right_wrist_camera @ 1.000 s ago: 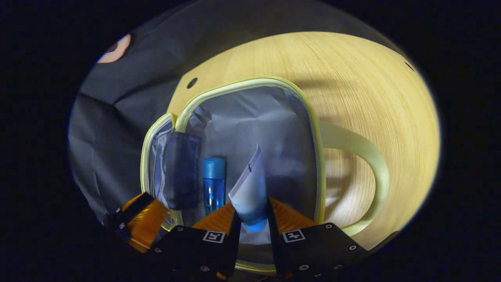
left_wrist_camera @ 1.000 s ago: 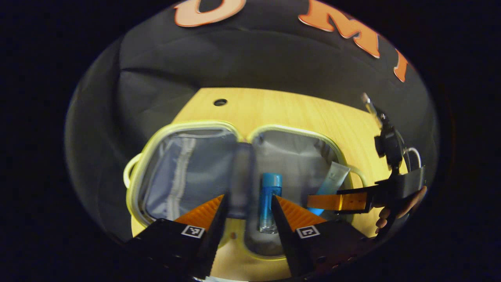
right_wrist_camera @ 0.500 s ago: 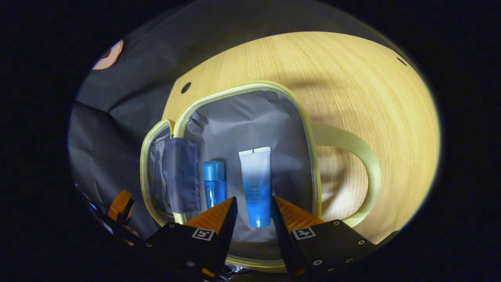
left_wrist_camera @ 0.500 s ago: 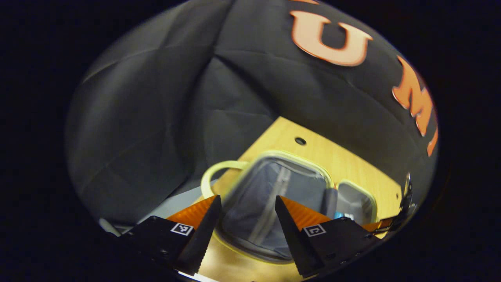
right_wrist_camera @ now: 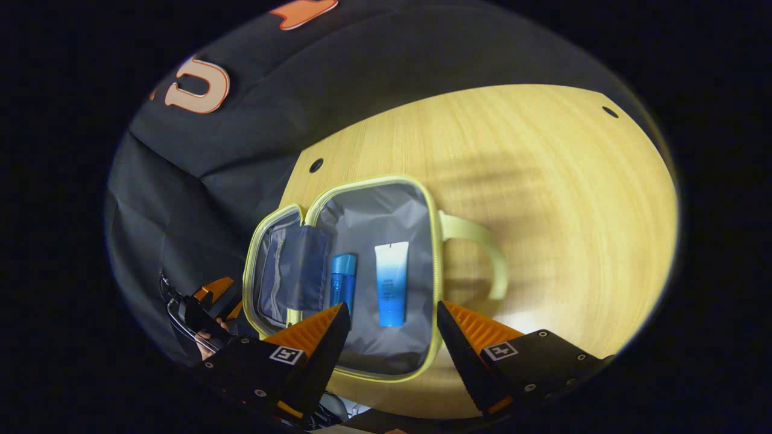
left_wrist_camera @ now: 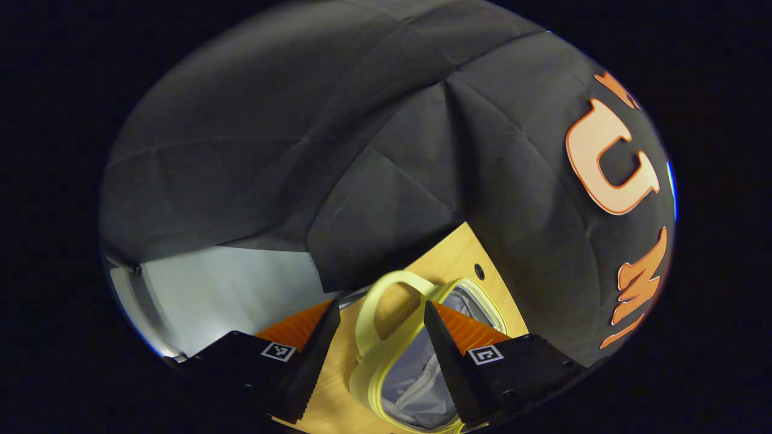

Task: First open the suitcase, pack the skin care products into it, and then close the suitcase.

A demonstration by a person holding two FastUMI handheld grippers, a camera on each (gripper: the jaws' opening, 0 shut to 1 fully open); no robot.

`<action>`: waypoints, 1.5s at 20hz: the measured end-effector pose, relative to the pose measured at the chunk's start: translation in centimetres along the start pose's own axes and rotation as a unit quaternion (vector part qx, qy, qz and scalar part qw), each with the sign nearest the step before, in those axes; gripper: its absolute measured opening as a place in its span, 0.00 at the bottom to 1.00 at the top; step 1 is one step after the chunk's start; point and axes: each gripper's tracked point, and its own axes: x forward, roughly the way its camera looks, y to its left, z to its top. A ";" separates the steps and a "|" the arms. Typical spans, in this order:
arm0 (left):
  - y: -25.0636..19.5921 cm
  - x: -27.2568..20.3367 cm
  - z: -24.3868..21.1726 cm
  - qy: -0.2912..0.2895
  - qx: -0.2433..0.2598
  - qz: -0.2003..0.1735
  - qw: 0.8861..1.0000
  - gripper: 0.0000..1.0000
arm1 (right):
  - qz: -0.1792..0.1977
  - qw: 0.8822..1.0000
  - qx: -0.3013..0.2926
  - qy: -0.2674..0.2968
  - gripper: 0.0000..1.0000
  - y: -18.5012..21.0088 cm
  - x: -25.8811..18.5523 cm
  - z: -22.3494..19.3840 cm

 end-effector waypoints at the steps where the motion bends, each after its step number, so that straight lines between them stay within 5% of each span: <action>1: 0.0 0.6 -0.2 0.011 -0.013 -0.006 1.000 0.88 | 0.000 1.000 0.002 -0.012 0.94 -0.3 -0.6 0.6; 7: -0.6 5.0 -2.8 0.071 -0.056 -0.041 0.995 0.88 | 0.018 0.996 0.024 -0.086 0.95 -0.4 -4.7 3.9; 11: -0.1 5.9 -2.7 0.076 -0.068 -0.040 0.994 0.30 | 0.015 0.992 0.017 -0.124 0.94 -0.7 -7.0 5.2; 13: -0.5 5.2 -1.9 0.070 -0.069 -0.065 0.993 0.28 | 0.006 0.990 0.008 -0.139 0.95 -1.2 -7.8 5.5; 15: -0.3 1.6 -0.4 0.059 -0.053 -0.055 0.995 0.14 | -0.011 0.989 -0.009 -0.149 0.95 -2.4 -8.3 5.5; 18: -3.2 2.9 -0.2 0.032 -0.008 -0.067 0.997 0.14 | -0.014 0.988 -0.025 -0.154 0.95 -2.5 -8.6 5.5; 30: -18.2 -11.3 2.4 -0.044 0.090 -0.192 0.976 0.13 | -0.033 0.961 -0.104 -0.254 0.95 -5.9 -13.8 10.8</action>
